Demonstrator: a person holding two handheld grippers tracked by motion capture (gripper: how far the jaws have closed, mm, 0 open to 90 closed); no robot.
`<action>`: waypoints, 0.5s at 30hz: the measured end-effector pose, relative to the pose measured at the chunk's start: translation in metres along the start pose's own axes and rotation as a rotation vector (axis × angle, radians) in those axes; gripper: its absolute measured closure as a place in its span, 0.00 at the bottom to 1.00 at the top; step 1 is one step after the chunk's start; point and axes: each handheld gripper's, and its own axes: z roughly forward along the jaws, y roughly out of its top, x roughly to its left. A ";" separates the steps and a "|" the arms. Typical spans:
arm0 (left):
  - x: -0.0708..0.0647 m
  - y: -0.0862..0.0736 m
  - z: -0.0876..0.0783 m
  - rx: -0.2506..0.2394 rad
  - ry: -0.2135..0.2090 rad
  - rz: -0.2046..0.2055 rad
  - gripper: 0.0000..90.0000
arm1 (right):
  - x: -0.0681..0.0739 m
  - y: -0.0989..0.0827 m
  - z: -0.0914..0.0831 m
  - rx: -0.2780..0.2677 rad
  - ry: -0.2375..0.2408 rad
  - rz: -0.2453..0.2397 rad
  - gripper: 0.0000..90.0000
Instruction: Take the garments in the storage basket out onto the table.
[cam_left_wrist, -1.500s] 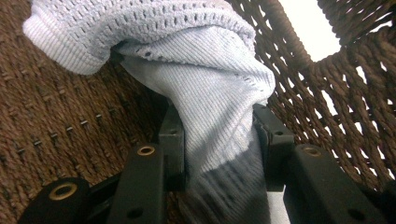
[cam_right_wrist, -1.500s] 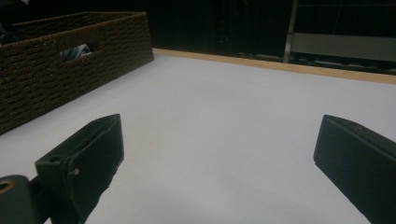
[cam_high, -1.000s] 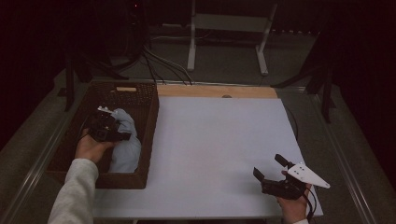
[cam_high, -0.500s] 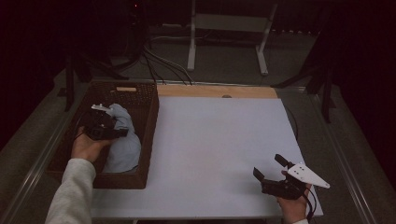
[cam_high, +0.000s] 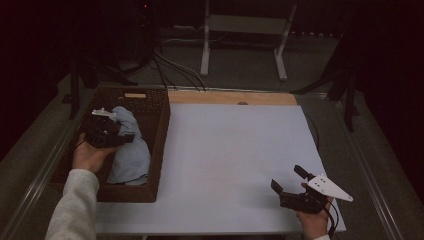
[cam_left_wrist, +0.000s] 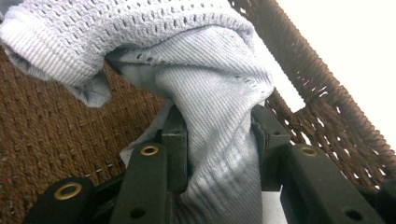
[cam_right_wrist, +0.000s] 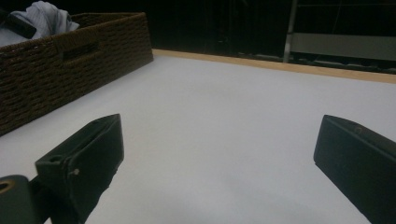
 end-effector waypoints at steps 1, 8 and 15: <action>0.000 0.001 -0.003 -0.006 0.002 0.001 0.72 | 0.000 0.000 0.000 0.000 0.001 0.000 0.02; 0.000 0.003 -0.010 -0.032 0.003 0.001 0.72 | 0.000 0.000 0.000 -0.002 0.000 -0.001 0.02; 0.001 0.005 -0.017 -0.060 0.010 0.001 0.72 | 0.000 0.000 -0.001 -0.002 -0.001 0.002 0.02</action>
